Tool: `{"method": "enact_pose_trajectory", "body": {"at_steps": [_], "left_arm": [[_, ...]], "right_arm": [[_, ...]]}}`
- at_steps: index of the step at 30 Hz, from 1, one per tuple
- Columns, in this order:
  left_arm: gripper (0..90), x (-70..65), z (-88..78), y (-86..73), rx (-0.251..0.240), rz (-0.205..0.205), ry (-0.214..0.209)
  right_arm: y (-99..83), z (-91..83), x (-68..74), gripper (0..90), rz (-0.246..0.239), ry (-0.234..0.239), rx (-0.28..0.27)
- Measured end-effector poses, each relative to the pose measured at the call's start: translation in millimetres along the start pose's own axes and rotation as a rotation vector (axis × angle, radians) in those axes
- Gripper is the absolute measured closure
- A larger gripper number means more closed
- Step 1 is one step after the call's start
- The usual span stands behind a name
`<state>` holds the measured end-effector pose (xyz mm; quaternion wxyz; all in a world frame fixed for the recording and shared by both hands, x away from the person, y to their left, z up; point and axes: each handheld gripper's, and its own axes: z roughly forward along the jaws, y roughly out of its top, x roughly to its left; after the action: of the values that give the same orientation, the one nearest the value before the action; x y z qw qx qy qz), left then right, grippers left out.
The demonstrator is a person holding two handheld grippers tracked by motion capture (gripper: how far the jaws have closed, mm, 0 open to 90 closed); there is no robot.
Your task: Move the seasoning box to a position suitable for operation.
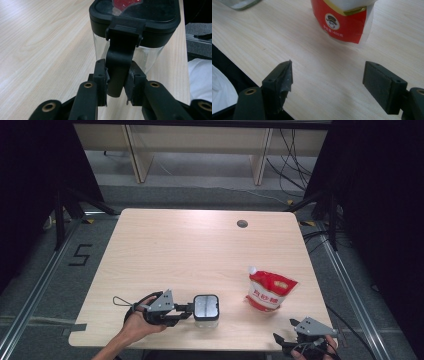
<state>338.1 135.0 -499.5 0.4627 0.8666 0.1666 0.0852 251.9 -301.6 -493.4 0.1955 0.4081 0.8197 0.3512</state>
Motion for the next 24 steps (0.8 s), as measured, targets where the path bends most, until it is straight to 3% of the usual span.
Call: {"method": "enact_pose_trajectory", "body": {"at_steps": [7, 11, 12, 15, 20, 21, 24], "left_arm": [[72.8, -1.8, 7.7, 5.5, 0.000, 0.015, -0.017], [72.7, -3.5, 11.1, 7.8, 0.003, 0.005, -0.011], [72.7, -3.1, 11.1, 8.1, 0.006, 0.014, -0.016], [72.5, -3.1, 12.0, 7.8, -0.007, -0.001, -0.024], [54.7, -5.6, 8.6, 7.5, -0.013, -0.020, -0.026], [54.7, -5.1, 5.4, 7.7, 0.003, -0.010, -0.018], [48.3, -6.9, -1.1, 7.5, -0.025, -0.048, -0.006]], "right_arm": [[0.4, -1.4, 2.9, 25.7, 0.011, -0.004, 0.005], [1.1, -0.1, 2.2, 25.7, -0.013, -0.004, 0.000], [1.0, 0.2, 4.9, 25.7, 0.013, 0.007, -0.002], [1.7, 0.0, 4.6, 25.7, -0.011, 0.000, 0.003], [1.6, 1.0, 3.5, 25.7, -0.037, 0.005, -0.004], [1.9, 1.4, 4.3, 25.7, -0.035, 0.015, 0.000], [1.7, 1.9, 5.8, 25.7, -0.025, 0.017, 0.000]]}}
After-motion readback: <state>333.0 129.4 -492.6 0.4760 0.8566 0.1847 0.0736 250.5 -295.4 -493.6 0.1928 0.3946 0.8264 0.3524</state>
